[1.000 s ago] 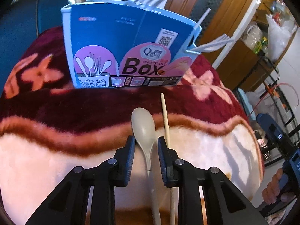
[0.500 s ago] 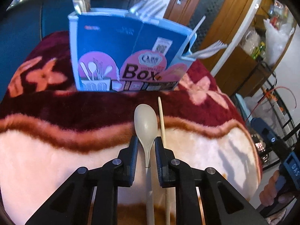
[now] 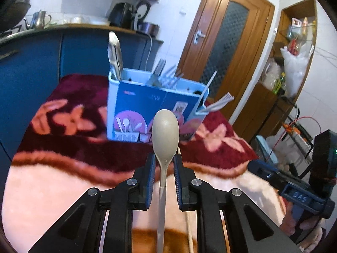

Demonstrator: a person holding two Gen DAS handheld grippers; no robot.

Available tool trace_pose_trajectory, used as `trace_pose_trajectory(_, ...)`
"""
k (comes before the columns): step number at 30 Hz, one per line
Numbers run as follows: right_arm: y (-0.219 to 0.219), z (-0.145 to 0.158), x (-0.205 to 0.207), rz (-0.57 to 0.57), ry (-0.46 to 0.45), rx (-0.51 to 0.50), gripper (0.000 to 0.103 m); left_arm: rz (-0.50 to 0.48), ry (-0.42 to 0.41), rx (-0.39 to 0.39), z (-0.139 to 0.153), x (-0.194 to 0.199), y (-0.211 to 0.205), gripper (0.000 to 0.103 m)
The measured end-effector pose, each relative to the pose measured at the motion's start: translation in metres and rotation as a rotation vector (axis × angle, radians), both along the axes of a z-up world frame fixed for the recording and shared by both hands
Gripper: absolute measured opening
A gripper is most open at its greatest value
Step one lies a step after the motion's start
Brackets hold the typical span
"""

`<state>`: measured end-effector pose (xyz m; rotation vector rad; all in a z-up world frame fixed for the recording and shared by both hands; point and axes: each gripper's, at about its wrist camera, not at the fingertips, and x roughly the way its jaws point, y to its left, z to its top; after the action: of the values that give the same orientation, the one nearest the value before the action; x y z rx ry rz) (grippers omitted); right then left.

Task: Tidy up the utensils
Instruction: 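Carry the beige spoon toward the holder with the left tool while the right tool grasps the wooden chopstick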

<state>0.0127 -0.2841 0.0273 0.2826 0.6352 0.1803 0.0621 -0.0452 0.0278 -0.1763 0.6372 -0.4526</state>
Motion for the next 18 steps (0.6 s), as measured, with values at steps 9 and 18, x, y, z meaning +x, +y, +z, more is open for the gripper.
trace_pose_trajectory(9, 0.028, -0.004, 0.015, 0.067, 0.071, -0.044, 0.046, 0.041, -0.069, -0.075, 0.010, -0.011, 0.031, 0.001)
trace_pose_trajectory(18, 0.061, -0.010, 0.035, 0.133, 0.145, -0.093, 0.046, 0.053, -0.019, -0.088, -0.002, -0.006, 0.049, 0.001)
